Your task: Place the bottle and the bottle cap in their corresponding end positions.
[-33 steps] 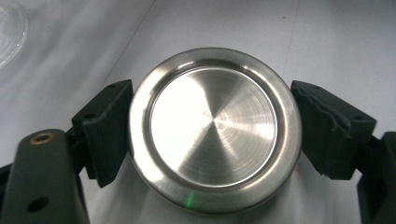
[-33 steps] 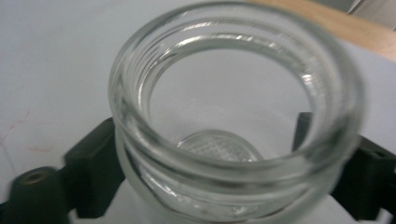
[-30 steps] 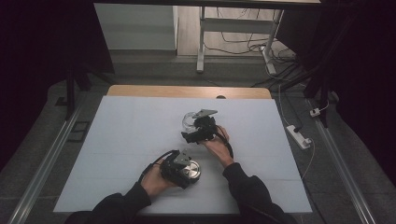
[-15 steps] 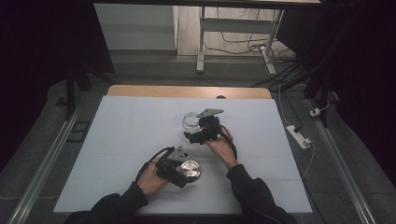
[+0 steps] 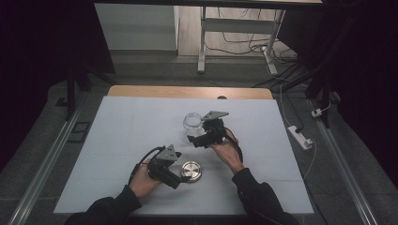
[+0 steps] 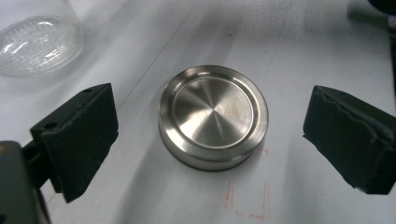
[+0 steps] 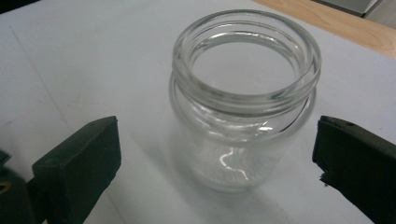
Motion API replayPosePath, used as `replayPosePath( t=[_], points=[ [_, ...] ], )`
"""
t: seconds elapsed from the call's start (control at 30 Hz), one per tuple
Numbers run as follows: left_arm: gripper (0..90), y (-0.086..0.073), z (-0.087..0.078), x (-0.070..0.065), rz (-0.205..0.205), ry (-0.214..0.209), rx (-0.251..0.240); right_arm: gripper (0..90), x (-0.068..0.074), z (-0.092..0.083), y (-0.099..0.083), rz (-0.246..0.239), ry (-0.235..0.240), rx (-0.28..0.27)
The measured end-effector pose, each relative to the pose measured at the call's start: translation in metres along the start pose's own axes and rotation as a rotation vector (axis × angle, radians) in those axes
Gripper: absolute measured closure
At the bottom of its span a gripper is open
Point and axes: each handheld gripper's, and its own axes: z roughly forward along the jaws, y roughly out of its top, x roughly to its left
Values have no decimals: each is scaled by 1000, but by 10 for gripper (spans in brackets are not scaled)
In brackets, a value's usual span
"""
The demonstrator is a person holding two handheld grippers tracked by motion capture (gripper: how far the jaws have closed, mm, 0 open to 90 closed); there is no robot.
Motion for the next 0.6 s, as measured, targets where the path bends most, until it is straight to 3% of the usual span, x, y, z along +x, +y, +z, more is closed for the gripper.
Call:
replayPosePath(
  t=[0.17,0.4,0.53,0.6],
  points=[
    [31,-3,-9,1,-13,-9,-10,6,2,-8,-3,0,14,-1],
    [0,-7,-16,3,-45,-46,-17,6,9,-17,-6,37,75,29],
    [0,-9,-20,4,-61,-58,-32,0,17,-23,-8,19,51,43],
    [0,-10,-21,4,-70,-63,-43,0,18,-26,-9,34,54,42]
  ],
)
